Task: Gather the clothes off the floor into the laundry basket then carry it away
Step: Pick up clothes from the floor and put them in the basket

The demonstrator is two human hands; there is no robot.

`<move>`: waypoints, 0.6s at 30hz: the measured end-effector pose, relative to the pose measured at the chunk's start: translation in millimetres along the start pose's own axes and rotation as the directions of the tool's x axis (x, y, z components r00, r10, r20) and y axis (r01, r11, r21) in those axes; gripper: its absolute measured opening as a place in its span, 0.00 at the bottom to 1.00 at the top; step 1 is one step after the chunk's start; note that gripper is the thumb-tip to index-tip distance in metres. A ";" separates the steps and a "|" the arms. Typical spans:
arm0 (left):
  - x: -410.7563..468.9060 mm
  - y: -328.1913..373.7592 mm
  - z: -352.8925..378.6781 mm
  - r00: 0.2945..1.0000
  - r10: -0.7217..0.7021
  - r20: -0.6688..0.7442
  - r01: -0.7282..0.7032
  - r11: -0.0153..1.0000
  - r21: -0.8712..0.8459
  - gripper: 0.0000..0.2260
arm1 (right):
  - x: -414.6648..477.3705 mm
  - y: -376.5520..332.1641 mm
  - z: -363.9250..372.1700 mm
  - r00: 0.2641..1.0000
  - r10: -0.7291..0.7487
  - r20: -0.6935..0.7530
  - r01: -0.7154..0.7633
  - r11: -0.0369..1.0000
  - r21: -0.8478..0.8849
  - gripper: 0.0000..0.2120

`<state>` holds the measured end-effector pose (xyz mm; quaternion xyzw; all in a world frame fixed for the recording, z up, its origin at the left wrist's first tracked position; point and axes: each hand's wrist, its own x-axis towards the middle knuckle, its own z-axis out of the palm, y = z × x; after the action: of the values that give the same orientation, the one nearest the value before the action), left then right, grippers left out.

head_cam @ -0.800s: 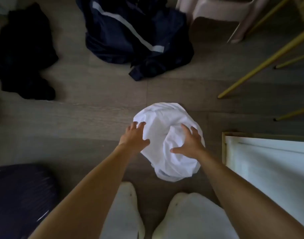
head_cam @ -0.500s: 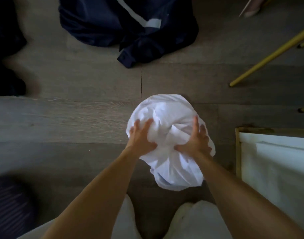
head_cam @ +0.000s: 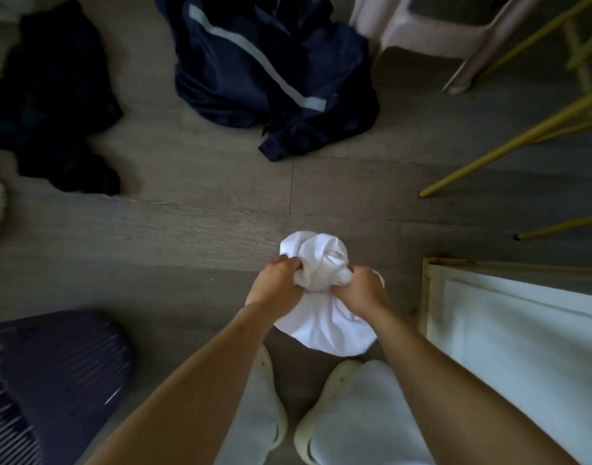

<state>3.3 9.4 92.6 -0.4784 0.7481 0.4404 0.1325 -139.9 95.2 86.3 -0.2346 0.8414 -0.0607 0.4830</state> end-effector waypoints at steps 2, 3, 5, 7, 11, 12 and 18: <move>-24.2 20.9 -41.7 1.000 0.009 -0.008 -0.010 0.999 -0.044 0.17 | -33.0 -36.1 -22.4 1.000 -0.023 -0.022 0.024 0.998 0.050 0.14; -34.1 31.6 -61.1 1.000 0.019 -0.011 -0.019 0.998 -0.058 0.23 | -47.6 -54.7 -32.8 0.998 -0.044 -0.039 0.047 0.995 0.090 0.13; -50.5 52.3 -98.8 0.999 0.047 -0.023 -0.048 0.998 -0.043 0.33 | -74.5 -94.0 -52.6 0.993 -0.082 -0.088 0.093 0.986 0.137 0.14; -63.0 67.9 -139.2 0.997 0.069 -0.036 -0.068 0.997 0.023 0.42 | -95.8 -135.0 -71.2 0.987 -0.097 -0.130 0.120 0.977 0.177 0.17; -84.1 79.2 -213.8 0.994 0.091 -0.062 -0.075 0.972 0.224 0.53 | -127.7 -218.7 -94.3 0.981 -0.177 -0.081 0.190 0.958 0.216 0.11; -87.9 79.4 -234.0 0.994 0.071 -0.085 -0.047 0.967 0.249 0.52 | -134.6 -241.4 -97.4 0.981 -0.188 -0.040 0.192 0.948 0.254 0.10; -93.1 61.1 -307.1 0.961 -0.028 -0.274 0.122 0.934 0.335 0.35 | -154.3 -326.1 -94.7 0.958 -0.250 0.139 0.184 0.910 0.371 0.10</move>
<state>68.2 -166.7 360.0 -0.5304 0.8061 0.2276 0.1306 -44.7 -134.4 364.3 -0.2408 0.7372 -0.2429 0.5828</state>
